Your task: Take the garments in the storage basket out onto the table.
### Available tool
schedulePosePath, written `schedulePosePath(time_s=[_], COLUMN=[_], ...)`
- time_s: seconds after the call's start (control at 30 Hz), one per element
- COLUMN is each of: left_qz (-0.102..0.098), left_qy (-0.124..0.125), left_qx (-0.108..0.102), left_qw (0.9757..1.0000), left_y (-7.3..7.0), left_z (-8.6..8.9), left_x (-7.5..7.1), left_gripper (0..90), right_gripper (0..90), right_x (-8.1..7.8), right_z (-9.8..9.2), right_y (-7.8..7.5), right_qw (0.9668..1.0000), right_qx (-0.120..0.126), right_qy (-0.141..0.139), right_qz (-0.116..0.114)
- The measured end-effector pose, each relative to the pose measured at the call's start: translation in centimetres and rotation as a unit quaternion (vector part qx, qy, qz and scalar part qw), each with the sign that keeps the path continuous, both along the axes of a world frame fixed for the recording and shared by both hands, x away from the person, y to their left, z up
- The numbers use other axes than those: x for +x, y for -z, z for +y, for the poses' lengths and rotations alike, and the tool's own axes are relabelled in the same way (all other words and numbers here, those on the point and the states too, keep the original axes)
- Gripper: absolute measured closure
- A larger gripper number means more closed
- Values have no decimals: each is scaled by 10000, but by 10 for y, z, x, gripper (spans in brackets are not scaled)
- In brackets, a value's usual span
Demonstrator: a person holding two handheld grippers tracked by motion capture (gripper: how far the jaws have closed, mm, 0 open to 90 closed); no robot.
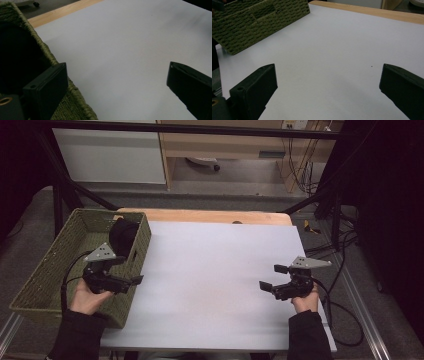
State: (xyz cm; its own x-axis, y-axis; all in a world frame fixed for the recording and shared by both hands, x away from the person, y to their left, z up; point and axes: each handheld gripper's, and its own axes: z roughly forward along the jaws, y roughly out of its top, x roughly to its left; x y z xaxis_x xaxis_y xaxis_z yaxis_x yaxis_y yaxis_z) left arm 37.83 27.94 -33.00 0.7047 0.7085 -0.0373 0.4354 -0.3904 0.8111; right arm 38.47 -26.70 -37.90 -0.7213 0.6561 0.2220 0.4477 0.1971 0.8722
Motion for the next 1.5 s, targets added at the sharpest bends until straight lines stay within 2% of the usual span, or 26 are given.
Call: schedulePosePath(time_s=[0.47, 1.5], left_qz=[-45, 34], left_qy=[-125, -456], left_qx=[76, 139], left_qw=[9999, 9989], left_y=[-3, -5], left_z=[9, 28], left_x=[-2, 1], left_gripper=[36, 36], right_gripper=[19, 19], right_x=[0, 1], right_z=[1, 2], right_y=[1, 3], right_qw=[10000, 10000], right_qx=[-43, -40], right_qy=[-4, -12], right_qz=[23, 64])
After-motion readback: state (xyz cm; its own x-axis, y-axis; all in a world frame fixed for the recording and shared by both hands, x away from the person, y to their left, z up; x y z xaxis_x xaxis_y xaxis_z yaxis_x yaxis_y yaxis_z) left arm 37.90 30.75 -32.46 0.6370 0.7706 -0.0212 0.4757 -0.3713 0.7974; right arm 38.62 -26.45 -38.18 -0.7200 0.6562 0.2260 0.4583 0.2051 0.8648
